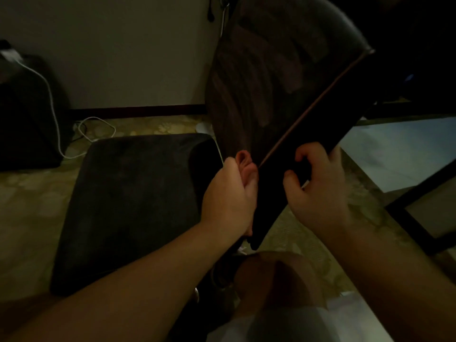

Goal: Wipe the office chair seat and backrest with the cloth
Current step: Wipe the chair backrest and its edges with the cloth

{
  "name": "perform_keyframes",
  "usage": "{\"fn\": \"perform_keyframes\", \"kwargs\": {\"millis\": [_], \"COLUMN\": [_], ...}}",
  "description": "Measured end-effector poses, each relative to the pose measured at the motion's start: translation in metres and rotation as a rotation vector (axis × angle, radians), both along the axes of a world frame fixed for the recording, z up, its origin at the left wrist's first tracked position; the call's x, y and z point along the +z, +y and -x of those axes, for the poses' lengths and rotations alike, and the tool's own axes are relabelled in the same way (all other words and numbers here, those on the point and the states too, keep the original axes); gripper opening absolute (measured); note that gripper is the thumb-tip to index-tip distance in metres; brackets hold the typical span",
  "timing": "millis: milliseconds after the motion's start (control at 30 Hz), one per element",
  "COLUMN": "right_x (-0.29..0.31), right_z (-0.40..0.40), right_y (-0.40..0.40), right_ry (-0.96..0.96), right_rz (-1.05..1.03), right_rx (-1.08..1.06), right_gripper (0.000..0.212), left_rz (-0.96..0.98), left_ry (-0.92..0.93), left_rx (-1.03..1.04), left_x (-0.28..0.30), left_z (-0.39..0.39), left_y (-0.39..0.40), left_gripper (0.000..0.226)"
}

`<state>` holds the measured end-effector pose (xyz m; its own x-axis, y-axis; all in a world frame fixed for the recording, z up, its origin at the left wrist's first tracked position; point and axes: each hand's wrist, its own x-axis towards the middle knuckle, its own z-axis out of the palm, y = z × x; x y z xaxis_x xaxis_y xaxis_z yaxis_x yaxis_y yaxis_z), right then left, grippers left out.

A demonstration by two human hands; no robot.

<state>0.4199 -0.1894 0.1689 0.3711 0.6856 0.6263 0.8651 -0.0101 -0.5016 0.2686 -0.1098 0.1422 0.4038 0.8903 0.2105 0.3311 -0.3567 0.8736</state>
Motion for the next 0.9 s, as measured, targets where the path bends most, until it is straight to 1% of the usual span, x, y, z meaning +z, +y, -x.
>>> {"fn": "perform_keyframes", "kwargs": {"millis": [133, 167, 200, 300, 367, 433, 500, 567, 633, 733, 800, 867, 900], "right_x": [-0.001, 0.0, 0.001, 0.002, -0.001, -0.002, 0.009, 0.027, 0.046, 0.052, 0.046, 0.043, 0.044], "right_z": [0.001, 0.002, 0.003, 0.005, 0.002, -0.002, -0.006, -0.01, -0.009, -0.001, 0.0, -0.001, 0.0], "right_y": [0.0, 0.001, 0.003, 0.004, 0.0, -0.004, -0.008, -0.008, -0.004, -0.001, -0.003, -0.004, -0.004], "right_ry": [0.006, 0.007, 0.007, -0.008, -0.023, -0.024, -0.031, -0.048, -0.028, 0.003, 0.028, 0.04, 0.033], "right_rz": [-0.004, -0.003, -0.004, -0.014, -0.007, 0.029, 0.044, 0.002, -0.072, -0.088, -0.095, -0.105, -0.103], "right_rx": [0.014, 0.017, 0.016, 0.019, 0.029, 0.043, 0.072, 0.086, 0.088, 0.072, 0.053, 0.042, 0.041], "right_gripper": [0.029, 0.029, 0.03, 0.033, 0.035, 0.037, 0.037, 0.032, 0.028, 0.025, 0.027, 0.03, 0.03], "left_rz": [0.083, 0.061, 0.025, -0.091, -0.076, 0.002, 0.044, 0.009, -0.065, -0.148, -0.131, -0.066, -0.053], "left_ry": [0.215, 0.209, 0.165, -0.006, -0.062, -0.046, 0.031, 0.093, 0.068, 0.03, 0.142, 0.276, 0.307], "left_rx": [0.017, 0.022, 0.024, 0.031, 0.038, 0.053, 0.055, 0.03, 0.005, -0.005, -0.019, -0.043, -0.05], "left_x": [-0.009, -0.005, 0.002, 0.03, 0.032, 0.021, 0.012, 0.019, 0.039, 0.058, 0.045, 0.028, 0.023], "left_z": [0.005, 0.005, 0.004, -0.005, -0.012, -0.009, -0.001, 0.0, -0.006, -0.016, -0.012, 0.0, 0.004], "left_y": [0.003, 0.004, 0.004, -0.002, -0.006, -0.01, -0.013, -0.009, -0.001, 0.006, 0.005, 0.001, 0.002], "left_gripper": [0.018, 0.018, 0.018, 0.016, 0.016, 0.021, 0.023, 0.022, 0.023, 0.024, 0.024, 0.025, 0.025]}}
